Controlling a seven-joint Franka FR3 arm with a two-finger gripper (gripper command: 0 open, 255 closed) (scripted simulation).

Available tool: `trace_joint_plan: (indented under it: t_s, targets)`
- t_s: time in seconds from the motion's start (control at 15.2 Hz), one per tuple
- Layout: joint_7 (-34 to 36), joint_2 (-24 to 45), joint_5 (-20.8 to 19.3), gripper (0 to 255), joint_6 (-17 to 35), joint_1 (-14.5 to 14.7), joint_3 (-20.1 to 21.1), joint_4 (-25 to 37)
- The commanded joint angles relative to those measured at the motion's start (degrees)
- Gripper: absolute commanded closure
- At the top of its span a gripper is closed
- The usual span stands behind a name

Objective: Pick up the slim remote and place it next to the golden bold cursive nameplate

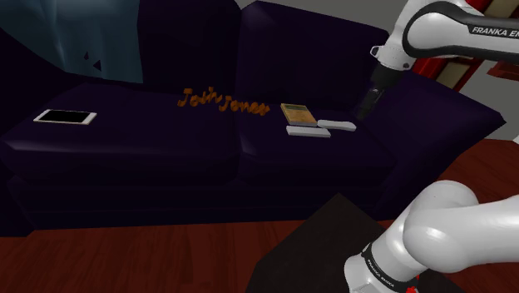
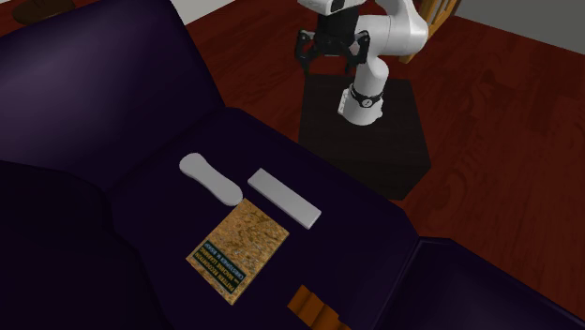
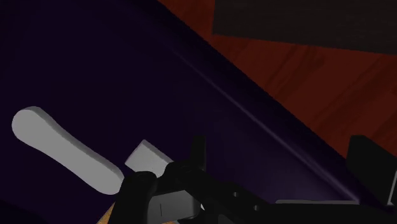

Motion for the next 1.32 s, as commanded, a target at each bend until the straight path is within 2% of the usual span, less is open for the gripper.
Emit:
trace_joint_plan:
  t_s: [0.0, 0.46, 0.79, 0.92, 1.06, 1.19, 1.25]
  targets:
    - [-5.0, 1.7, -1.6, 0, 2.1, 0.5, -3.4, 0.3]
    - [-21.9, 12.8, -3.4, 0, 11.0, 4.7, -16.4, 4.8]
    - [-35.8, 24.1, 0.6, 0, 17.3, 10.5, -27.1, 10.6]
    - [-42.6, 29.9, 4.5, 0, 19.6, 13.5, -31.9, 13.4]
    - [-50.8, 37.1, 10.8, 0, 21.6, 16.3, -36.9, 16.6]
    - [-60.8, 46.4, 20.2, 0, 22.6, 17.4, -40.5, 20.3]
    - [-65.9, 51.2, 25.3, 0, 22.5, 16.3, -40.7, 22.3]
